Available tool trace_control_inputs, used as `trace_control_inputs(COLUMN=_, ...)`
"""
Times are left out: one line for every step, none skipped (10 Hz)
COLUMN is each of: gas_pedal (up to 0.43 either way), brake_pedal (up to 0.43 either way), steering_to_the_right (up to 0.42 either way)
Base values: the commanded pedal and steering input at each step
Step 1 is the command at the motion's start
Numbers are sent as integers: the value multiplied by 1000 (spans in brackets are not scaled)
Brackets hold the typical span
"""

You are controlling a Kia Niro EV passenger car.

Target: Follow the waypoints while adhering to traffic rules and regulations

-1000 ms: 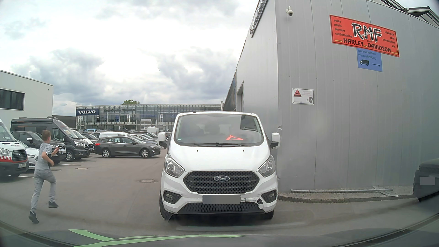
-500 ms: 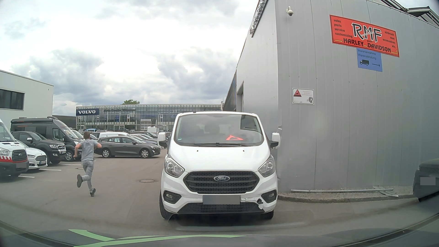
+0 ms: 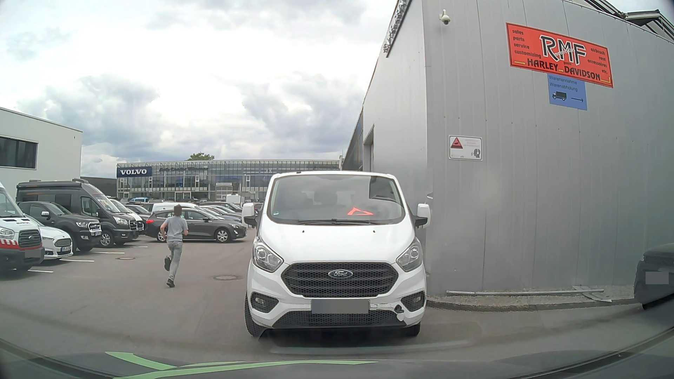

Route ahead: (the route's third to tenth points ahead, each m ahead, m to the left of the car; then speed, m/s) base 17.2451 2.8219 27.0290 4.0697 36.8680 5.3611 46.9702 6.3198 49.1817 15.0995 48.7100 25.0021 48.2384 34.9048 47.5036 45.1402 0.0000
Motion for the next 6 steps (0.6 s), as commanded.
trace_control_inputs(gas_pedal=0, brake_pedal=463, steering_to_the_right=-463)
trace_control_inputs(gas_pedal=0, brake_pedal=463, steering_to_the_right=-462)
trace_control_inputs(gas_pedal=0, brake_pedal=463, steering_to_the_right=-462)
trace_control_inputs(gas_pedal=0, brake_pedal=463, steering_to_the_right=-462)
trace_control_inputs(gas_pedal=0, brake_pedal=463, steering_to_the_right=-462)
trace_control_inputs(gas_pedal=0, brake_pedal=463, steering_to_the_right=-462)
